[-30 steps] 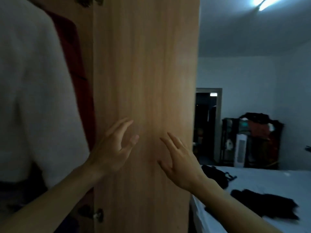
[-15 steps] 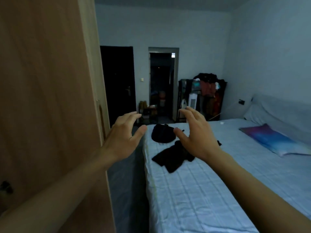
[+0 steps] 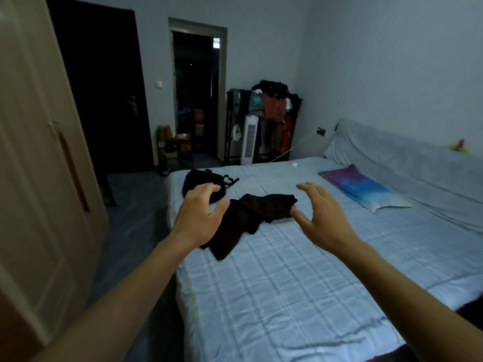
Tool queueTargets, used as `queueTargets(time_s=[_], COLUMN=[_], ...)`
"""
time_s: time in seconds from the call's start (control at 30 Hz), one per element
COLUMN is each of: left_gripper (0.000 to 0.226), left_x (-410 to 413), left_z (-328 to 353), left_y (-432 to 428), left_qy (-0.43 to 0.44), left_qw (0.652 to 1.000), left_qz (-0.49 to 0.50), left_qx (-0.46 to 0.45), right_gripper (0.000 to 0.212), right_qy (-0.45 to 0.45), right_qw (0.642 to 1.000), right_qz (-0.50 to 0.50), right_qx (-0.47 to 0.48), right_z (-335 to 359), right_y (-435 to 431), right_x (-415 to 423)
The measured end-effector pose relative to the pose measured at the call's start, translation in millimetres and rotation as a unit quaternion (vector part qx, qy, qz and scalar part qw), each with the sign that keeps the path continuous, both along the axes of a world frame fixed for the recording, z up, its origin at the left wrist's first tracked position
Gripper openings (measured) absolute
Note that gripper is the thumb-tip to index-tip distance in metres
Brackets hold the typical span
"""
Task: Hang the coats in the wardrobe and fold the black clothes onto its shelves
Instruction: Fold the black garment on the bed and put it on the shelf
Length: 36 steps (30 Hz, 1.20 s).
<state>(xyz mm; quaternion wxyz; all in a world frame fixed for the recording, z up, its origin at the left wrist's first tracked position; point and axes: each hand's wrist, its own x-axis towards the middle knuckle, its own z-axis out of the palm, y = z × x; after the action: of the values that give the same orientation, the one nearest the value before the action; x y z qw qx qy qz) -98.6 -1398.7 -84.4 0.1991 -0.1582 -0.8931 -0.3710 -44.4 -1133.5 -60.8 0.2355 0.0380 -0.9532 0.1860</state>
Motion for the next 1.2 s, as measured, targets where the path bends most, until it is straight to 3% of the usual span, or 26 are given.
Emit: queueTargets(time_s=[0.43, 0.87, 1.2], left_gripper=[0.04, 0.04, 0.044], left_x=[-155.3, -318.1, -456.9], left_z=[-79.5, -162.4, -220.5], left_y=[18.4, 166.0, 246.6], left_qy=[-0.09, -0.191, -0.252], left_qw=[0.996, 0.975, 0.96], left_qz=[0.014, 0.104, 0.093], left_qx=[-0.002, -0.049, -0.079], right_gripper=[0.057, 0.057, 0.056], right_qy=[-0.069, -0.184, -0.235], right_qw=[0.997, 0.975, 0.963], right_qz=[0.021, 0.097, 0.092], right_qx=[-0.027, -0.081, -0.092], right_z=[-88.6, -213.6, -288.0], right_y=[23.4, 159.4, 225.3], right_x=[-173.0, -388.7, -528.1])
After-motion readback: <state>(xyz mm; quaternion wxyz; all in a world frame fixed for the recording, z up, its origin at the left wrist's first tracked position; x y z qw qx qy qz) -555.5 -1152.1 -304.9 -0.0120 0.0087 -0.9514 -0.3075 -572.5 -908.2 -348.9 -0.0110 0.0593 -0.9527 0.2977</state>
